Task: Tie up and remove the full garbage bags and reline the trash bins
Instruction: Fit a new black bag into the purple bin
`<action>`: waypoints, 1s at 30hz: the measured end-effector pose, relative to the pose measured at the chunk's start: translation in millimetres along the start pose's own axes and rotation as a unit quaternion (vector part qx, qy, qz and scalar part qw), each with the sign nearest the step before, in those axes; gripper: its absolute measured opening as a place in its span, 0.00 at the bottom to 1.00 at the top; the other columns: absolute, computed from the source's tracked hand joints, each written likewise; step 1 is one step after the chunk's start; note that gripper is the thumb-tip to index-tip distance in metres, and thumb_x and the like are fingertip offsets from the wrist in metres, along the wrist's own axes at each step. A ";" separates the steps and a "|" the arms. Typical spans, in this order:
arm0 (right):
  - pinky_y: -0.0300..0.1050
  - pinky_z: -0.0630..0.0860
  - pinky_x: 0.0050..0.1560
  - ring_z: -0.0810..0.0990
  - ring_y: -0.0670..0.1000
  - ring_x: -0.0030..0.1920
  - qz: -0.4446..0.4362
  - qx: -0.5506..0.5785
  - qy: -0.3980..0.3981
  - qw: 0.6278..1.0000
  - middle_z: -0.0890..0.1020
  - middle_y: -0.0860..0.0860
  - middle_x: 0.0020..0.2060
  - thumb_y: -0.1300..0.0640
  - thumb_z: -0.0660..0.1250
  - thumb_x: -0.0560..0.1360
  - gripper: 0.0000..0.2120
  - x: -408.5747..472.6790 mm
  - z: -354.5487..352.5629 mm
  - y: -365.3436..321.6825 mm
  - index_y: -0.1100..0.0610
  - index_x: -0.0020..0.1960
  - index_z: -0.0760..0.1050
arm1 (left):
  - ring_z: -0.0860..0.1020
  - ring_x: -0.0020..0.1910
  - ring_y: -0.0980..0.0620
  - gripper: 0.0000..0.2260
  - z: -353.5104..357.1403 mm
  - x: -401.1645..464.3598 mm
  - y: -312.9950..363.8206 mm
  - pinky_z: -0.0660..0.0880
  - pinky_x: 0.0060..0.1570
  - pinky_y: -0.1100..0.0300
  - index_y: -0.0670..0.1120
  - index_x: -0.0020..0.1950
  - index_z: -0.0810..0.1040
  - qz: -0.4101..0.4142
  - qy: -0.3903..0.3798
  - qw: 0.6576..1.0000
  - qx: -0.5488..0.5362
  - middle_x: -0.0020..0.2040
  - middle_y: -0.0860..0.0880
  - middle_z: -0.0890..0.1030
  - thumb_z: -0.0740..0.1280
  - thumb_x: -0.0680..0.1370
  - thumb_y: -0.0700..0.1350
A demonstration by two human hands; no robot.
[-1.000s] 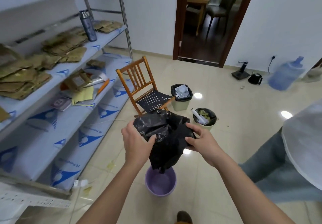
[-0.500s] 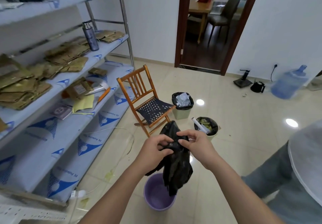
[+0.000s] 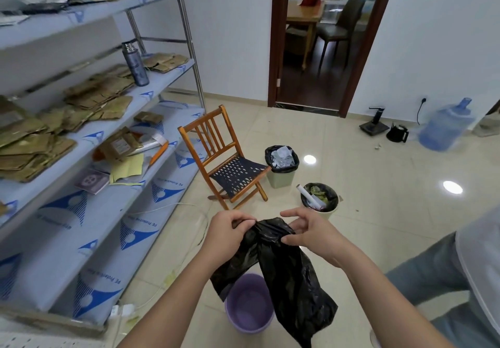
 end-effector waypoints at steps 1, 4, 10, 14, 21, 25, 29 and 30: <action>0.44 0.79 0.54 0.85 0.50 0.44 -0.001 -0.008 0.001 1.000 0.85 0.50 0.40 0.66 0.75 0.69 0.22 0.8 -0.5 0.3 0.48 0.57 0.77 | 0.79 0.47 0.60 0.06 -2.1 -0.1 -2.2 0.73 0.48 0.66 0.50 0.49 0.85 -0.004 0.004 1.000 -0.001 0.44 0.57 0.83 0.68 0.78 0.44; 0.39 0.78 0.48 0.83 0.46 0.40 -0.001 -0.024 0.024 0.999 0.84 0.46 0.36 0.64 0.74 0.71 0.15 2.7 -3.3 -0.8 0.50 0.55 0.79 | 0.79 0.44 0.60 0.05 -11.0 -0.5 -8.2 0.72 0.43 0.68 0.49 0.47 0.84 -0.018 0.030 0.999 -0.011 0.42 0.56 0.83 0.68 0.78 0.45; 0.30 0.75 0.38 0.80 0.43 0.36 -0.026 -0.073 0.055 0.995 0.84 0.50 0.37 0.60 0.71 0.75 0.04 -1.1 -5.8 -14.7 0.51 0.45 0.81 | 0.79 0.43 0.56 0.07 -20.8 -3.0 -18.1 0.72 0.41 0.65 0.53 0.41 0.82 -0.040 0.029 0.999 0.012 0.40 0.54 0.82 0.67 0.78 0.46; 0.41 0.77 0.46 0.80 0.47 0.40 -0.041 -0.114 0.035 0.992 0.85 0.53 0.40 0.58 0.69 0.77 0.04 -3.9 -0.8 -25.0 0.53 0.46 0.82 | 0.76 0.51 0.61 0.08 -15.1 -4.4 -16.5 0.68 0.42 0.70 0.58 0.54 0.81 -0.038 -0.057 0.997 0.036 0.51 0.60 0.79 0.68 0.76 0.53; 0.27 0.71 0.37 0.76 0.40 0.34 -0.106 -0.128 0.017 0.986 0.80 0.45 0.34 0.61 0.69 0.76 0.08 -1.3 10.5 -42.7 0.48 0.42 0.80 | 0.80 0.40 0.61 0.04 18.0 -12.0 6.0 0.75 0.40 0.66 0.54 0.48 0.82 0.002 -0.184 0.983 -0.019 0.42 0.55 0.84 0.68 0.78 0.50; 0.29 0.74 0.48 0.79 0.43 0.45 -0.113 -0.135 0.070 0.982 0.82 0.44 0.42 0.61 0.71 0.74 0.10 -2.9 5.8 -39.0 0.46 0.45 0.78 | 0.83 0.39 0.53 0.07 26.9 -13.0 -4.0 0.78 0.41 0.57 0.47 0.45 0.83 -0.063 -0.163 0.982 -0.073 0.41 0.46 0.85 0.67 0.79 0.46; 0.47 0.64 0.67 0.69 0.51 0.63 -0.081 -0.185 0.221 0.954 0.74 0.49 0.60 0.53 0.73 0.73 0.18 -12.5 -13.2 -20.0 0.48 0.62 0.74 | 0.84 0.43 0.49 0.06 15.5 -8.9 -25.1 0.79 0.39 0.58 0.49 0.52 0.82 -0.205 -0.041 0.948 -0.239 0.42 0.48 0.86 0.65 0.80 0.44; 0.49 0.61 0.68 0.65 0.54 0.67 -0.065 -0.180 0.267 0.944 0.71 0.51 0.64 0.51 0.72 0.73 0.23 -17.4 -18.8 -14.5 0.48 0.66 0.71 | 0.84 0.45 0.46 0.07 11.5 -8.0 -32.4 0.80 0.41 0.55 0.47 0.54 0.81 -0.241 -0.005 0.926 -0.291 0.44 0.45 0.86 0.65 0.80 0.43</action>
Point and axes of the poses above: each hand's wrist, its own x-axis towards the middle knuckle, its own z-axis out of the palm, y = z × x, the point moved 5 cm from there along x, towards the middle knuckle
